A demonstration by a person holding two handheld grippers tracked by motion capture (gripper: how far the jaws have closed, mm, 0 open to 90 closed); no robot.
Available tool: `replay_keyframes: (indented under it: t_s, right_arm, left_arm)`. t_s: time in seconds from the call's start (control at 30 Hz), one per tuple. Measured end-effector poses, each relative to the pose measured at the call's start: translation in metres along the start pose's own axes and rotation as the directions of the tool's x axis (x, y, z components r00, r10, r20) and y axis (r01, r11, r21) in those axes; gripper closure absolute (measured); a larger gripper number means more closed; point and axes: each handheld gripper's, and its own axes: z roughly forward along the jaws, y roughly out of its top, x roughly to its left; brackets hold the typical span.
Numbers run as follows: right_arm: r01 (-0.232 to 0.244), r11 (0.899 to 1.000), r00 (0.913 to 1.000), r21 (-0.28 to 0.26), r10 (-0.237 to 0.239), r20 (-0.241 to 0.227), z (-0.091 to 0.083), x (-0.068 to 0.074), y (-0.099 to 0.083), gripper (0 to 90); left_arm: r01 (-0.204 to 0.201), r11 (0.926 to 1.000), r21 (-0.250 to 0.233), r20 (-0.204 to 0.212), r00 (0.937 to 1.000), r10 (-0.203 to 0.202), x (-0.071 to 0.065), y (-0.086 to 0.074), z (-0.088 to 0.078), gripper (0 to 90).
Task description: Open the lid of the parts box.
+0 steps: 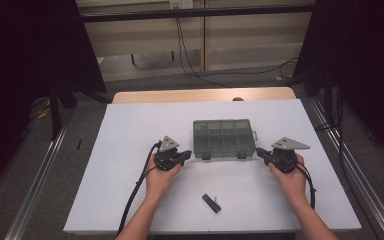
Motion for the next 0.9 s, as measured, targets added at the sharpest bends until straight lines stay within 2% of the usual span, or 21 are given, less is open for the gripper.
replay_keyframes:
  t_s: [0.33,0.57,0.9]
  right_arm:
    - [0.000,1.000,0.9999,0.012,0.000,-0.010,-0.0001,-0.0005,-0.0008,90.0]
    - [0.003,1.000,0.9999,0.023,-0.003,-0.015,0.0007,-0.0007,-0.0014,90.0]
    - [0.003,1.000,0.9998,0.029,-0.002,-0.021,0.0011,-0.0010,-0.0018,90.0]
  left_arm:
    - [0.003,1.0000,0.008,0.018,0.9998,-0.003,-0.0039,-0.0004,0.0028,90.0]
    - [-0.004,0.9996,0.028,0.014,0.9999,0.004,-0.0033,-0.0010,0.0048,90.0]
    - [-0.004,0.9997,0.024,0.004,1.0000,0.004,-0.0036,-0.0012,0.0055,89.3]
